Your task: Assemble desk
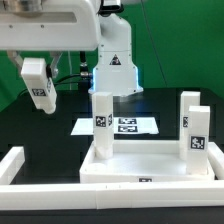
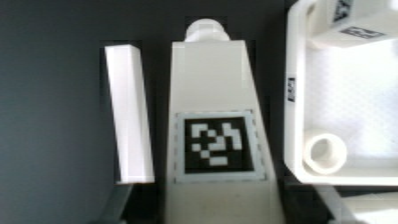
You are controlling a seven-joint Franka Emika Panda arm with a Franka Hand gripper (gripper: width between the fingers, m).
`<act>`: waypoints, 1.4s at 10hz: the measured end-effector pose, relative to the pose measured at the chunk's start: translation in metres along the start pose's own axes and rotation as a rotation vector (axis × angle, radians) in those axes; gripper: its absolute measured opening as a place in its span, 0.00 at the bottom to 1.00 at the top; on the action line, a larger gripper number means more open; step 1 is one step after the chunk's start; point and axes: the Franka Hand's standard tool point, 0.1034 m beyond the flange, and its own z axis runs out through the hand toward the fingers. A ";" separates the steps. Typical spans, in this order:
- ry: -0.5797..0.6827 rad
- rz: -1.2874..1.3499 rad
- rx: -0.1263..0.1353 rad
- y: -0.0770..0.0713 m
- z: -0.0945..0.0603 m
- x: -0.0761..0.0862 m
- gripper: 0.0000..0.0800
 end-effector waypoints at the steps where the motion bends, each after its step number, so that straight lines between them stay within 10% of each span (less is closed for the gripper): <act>1: 0.080 -0.001 -0.013 0.002 -0.003 0.009 0.36; 3: 0.226 0.005 -0.027 0.002 -0.003 0.011 0.36; 6: 0.411 0.079 0.054 -0.047 -0.027 0.041 0.36; 10: 0.615 0.128 0.056 -0.097 -0.024 0.059 0.36; 14: 0.680 0.114 0.011 -0.080 -0.014 0.049 0.36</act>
Offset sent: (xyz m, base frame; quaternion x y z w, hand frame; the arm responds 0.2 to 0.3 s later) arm 0.0256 0.0486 0.0053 0.0604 0.1135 0.0624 0.9897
